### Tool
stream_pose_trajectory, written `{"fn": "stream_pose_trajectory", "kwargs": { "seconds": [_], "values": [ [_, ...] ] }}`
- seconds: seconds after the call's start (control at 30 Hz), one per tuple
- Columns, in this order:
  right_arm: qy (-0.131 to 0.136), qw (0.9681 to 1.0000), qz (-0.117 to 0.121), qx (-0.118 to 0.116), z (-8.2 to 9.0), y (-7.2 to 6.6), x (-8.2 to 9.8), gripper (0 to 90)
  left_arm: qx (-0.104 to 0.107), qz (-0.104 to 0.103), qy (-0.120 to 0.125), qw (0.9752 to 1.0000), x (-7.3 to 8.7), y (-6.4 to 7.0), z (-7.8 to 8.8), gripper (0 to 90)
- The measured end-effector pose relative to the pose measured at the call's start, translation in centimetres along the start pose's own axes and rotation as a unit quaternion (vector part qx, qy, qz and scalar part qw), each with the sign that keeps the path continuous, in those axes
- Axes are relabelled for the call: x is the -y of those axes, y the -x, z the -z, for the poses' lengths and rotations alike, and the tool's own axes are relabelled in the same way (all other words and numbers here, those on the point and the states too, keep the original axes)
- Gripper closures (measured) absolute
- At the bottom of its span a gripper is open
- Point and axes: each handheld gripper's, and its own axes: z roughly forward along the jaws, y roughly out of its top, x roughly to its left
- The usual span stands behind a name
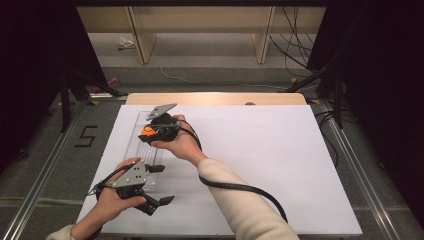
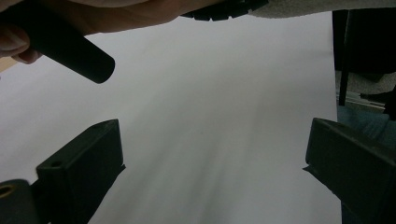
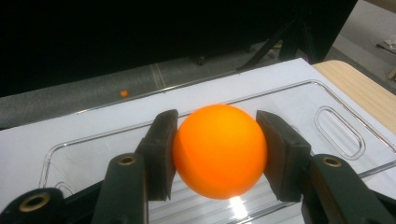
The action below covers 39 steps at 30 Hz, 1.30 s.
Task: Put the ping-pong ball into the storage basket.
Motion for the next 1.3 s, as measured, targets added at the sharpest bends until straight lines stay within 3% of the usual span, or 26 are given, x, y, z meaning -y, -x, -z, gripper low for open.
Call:
{"fn": "stream_pose_trajectory", "kwargs": {
  "seconds": [1.3],
  "values": [
    [-0.014,0.9999,0.003,-0.004,-1.3,0.3,-0.4,51.6,0.001,-0.002,-0.003,1.0,0.0,0.0,0.0,3.9]
  ]
}}
